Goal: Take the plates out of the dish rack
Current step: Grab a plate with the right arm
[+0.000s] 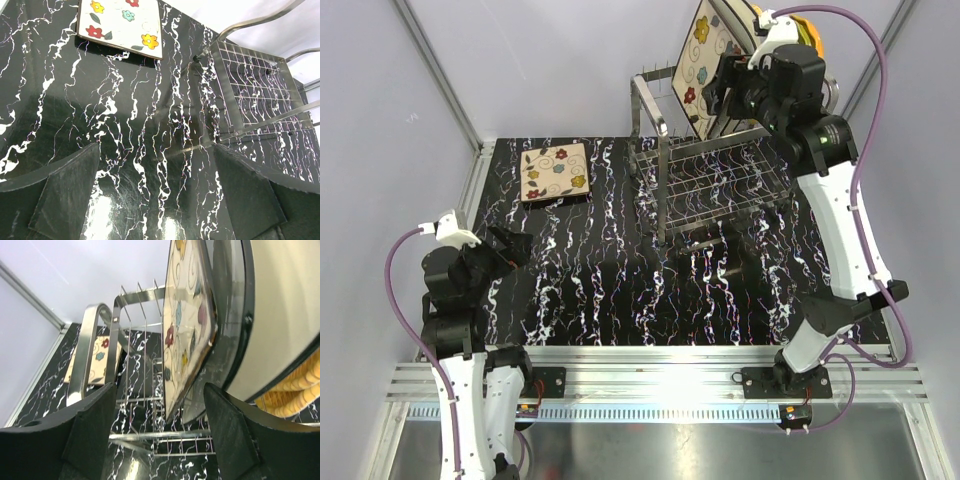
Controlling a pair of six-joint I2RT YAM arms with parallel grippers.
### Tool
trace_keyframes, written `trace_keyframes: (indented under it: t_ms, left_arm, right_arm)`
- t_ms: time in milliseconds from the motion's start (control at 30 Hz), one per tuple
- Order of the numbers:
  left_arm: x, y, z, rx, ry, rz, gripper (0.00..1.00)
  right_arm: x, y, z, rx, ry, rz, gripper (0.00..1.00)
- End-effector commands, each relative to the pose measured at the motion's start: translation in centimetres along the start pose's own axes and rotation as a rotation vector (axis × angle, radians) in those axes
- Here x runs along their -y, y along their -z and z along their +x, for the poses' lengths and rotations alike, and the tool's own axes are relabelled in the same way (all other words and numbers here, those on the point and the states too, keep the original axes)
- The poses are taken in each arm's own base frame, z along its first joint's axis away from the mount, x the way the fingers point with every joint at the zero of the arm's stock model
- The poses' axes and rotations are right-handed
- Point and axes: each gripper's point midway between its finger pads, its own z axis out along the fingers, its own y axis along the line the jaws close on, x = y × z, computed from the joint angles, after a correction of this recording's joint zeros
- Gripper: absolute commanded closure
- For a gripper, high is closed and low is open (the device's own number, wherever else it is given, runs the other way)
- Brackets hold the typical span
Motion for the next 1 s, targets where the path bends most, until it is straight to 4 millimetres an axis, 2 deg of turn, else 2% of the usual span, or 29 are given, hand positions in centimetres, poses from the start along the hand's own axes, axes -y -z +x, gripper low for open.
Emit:
trace_keyframes:
  t_ms: [0,200,367,433,467,500,567,800,833,967]
  left_arm:
    - [-0.2,0.0,-0.7,0.033,-0.01,-0.011,0.01]
    - [-0.3,0.0,-0.8,0.039,-0.019,-0.021,0.01]
    - [-0.5,0.1,-0.9,0.042,-0.022,-0.034,0.01]
    - [-0.7,0.2,-0.9,0.045,-0.025,-0.043,0.01]
    - [-0.7,0.2,-0.9,0.044,-0.026,-0.042,0.01]
    - [-0.7,0.3,-0.9,0.047,-0.026,-0.044,0.01]
    - [-0.7,0.4,-1.0,0.052,-0.026,-0.045,0.01]
    - [-0.6,0.7,-1.2,0.057,-0.024,-0.048,0.01]
    - [-0.5,0.7,-1.2,0.055,-0.023,-0.047,0.01]
    - [-0.4,1.0,-1.3,0.06,-0.024,-0.043,0.01]
  right_arm:
    - [0.0,-1.3,-2.0,0.104,-0.014,0.044,0.23]
    - [0.7,-2.9,-1.6,0.124,-0.045,0.123,0.26]
    - [1.1,-3.7,-1.5,0.159,-0.056,0.169,0.42]
    - [1.9,-4.0,-1.1,0.168,-0.056,0.205,0.46]
    - [1.9,-4.0,-1.6,0.199,-0.061,0.206,0.48]
    - [2.1,-4.1,-1.2,0.199,-0.056,0.211,0.51]
    - [2.0,-4.3,-1.6,0.231,-0.063,0.204,0.54]
    - [2.3,-4.3,-1.4,0.286,-0.075,0.206,0.81]
    - [2.2,-4.2,-1.6,0.301,-0.076,0.203,0.88]
    - [1.9,-3.5,-2.7,0.344,-0.083,0.176,1.0]
